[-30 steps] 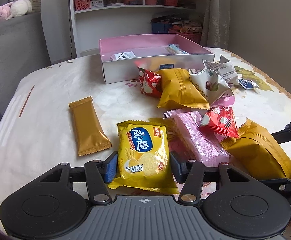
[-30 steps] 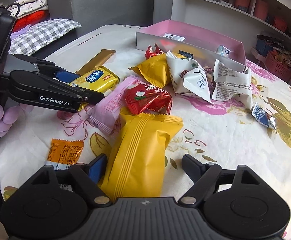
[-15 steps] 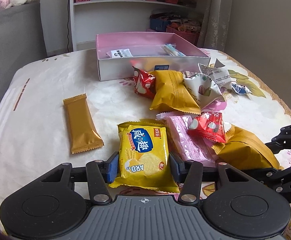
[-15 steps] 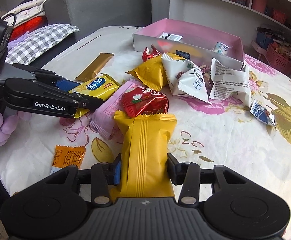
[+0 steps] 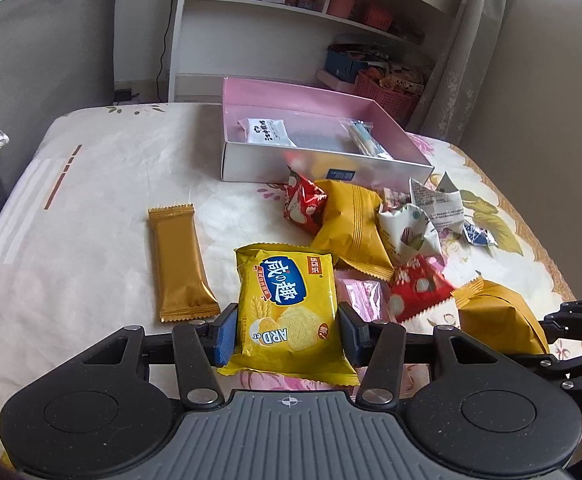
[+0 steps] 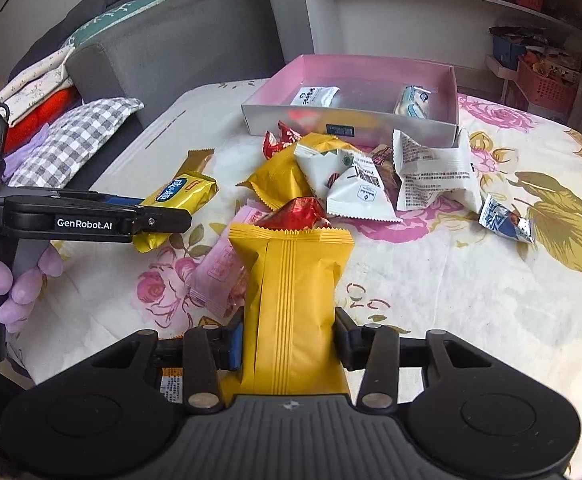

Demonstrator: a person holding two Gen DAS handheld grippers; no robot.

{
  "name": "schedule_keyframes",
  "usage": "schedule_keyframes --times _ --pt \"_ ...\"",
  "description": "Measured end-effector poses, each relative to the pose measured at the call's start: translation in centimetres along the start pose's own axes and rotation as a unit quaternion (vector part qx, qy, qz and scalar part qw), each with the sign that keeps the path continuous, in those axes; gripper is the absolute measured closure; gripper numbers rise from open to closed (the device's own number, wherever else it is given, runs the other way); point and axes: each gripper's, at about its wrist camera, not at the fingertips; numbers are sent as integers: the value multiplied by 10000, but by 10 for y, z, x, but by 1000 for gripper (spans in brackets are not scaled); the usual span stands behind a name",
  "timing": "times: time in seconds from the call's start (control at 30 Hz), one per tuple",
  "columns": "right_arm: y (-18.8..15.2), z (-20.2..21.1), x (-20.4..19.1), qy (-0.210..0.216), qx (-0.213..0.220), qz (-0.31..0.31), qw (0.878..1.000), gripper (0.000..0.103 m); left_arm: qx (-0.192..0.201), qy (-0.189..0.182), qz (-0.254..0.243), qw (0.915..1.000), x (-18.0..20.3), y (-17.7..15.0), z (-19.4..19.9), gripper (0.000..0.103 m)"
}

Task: Organize snacks
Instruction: 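Grasp the yellow cracker packet with the left gripper while the right grasps a yellow pillow pack, then lower both held packets into the pink box and open both grippers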

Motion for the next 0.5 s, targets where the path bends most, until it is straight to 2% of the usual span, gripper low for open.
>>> schedule_keyframes --times 0.17,0.5 --pt "12 15 7 144 245 -234 9993 67 106 -30 190 9998 1 12 7 54" --pt "38 25 28 -63 620 -533 9966 67 230 -96 441 9987 11 31 8 54"
Point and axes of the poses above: each gripper's, at about its wrist camera, not at the fingertips, and z roughly against the way its jaws point, x to its right, y to its top, and after that the axes turned 11 degrees about z, right-handed
